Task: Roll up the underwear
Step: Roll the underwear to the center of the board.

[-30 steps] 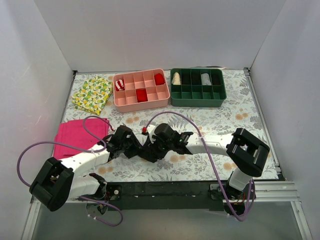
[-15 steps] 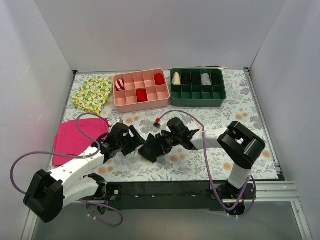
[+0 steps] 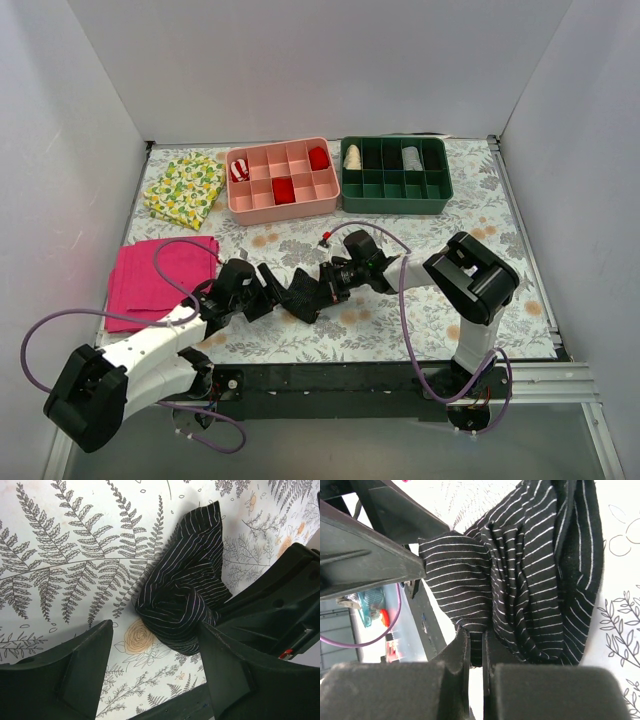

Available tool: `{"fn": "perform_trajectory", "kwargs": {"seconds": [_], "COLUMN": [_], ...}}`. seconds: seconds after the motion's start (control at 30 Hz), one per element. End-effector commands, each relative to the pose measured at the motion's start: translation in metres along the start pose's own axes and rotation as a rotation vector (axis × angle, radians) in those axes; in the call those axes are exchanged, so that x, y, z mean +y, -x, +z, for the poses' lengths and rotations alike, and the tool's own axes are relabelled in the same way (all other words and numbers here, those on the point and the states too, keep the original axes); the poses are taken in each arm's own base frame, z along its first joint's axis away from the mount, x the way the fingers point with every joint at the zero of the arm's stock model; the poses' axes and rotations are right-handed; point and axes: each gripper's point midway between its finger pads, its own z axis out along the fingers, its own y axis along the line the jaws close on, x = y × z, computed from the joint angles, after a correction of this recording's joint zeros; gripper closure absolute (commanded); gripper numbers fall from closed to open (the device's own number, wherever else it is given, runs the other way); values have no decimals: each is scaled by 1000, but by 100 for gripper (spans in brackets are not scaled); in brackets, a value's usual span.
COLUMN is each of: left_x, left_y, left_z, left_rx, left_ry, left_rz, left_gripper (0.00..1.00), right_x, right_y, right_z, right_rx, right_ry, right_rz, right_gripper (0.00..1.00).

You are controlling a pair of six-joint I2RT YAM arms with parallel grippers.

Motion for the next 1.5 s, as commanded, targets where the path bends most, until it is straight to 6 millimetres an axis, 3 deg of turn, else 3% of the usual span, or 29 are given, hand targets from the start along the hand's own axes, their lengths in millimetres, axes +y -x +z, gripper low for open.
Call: {"fn": "perform_trajectory", "kwargs": {"seconds": [0.0, 0.2, 0.57, 0.77, 0.8, 0.87, 0.9, 1.0, 1.2, 1.47], "left_x": [-3, -4, 10, 17, 17, 17, 17, 16, 14, 12], "left_y": [-2, 0, -2, -5, -5, -6, -7, -6, -6, -6], "left_z": [4, 10, 17, 18, 19, 19, 20, 21, 22, 22], "left_rx": [-1, -7, 2, 13, 14, 21, 24, 24, 39, 48], "left_ry": [-40, -36, 39, 70, 71, 74, 74, 76, 77, 89], "left_rz": [9, -16, -41, -48, -48, -47, -43, -30, -14, -15], "left_gripper": [34, 36, 53, 60, 60, 61, 61, 62, 63, 63], "right_x": [-19, -17, -13, -8, -5, -2, 2, 6, 22, 37], "right_y": [-17, -15, -7, -5, 4, 4, 14, 23, 40, 30], "right_z": [3, 2, -2, -4, -7, -10, -16, -30, -50, -27], "right_rx": [66, 71, 92, 89, 61, 55, 12, -36, -120, -46], "right_ry": [-61, -69, -108, -153, -183, -231, -273, -371, -469, -468], "right_rz": [76, 54, -29, -109, -159, -202, -247, -344, -536, -688], "right_gripper": [99, 98, 95, 79, 71, 64, 58, 53, 50, 49]}}
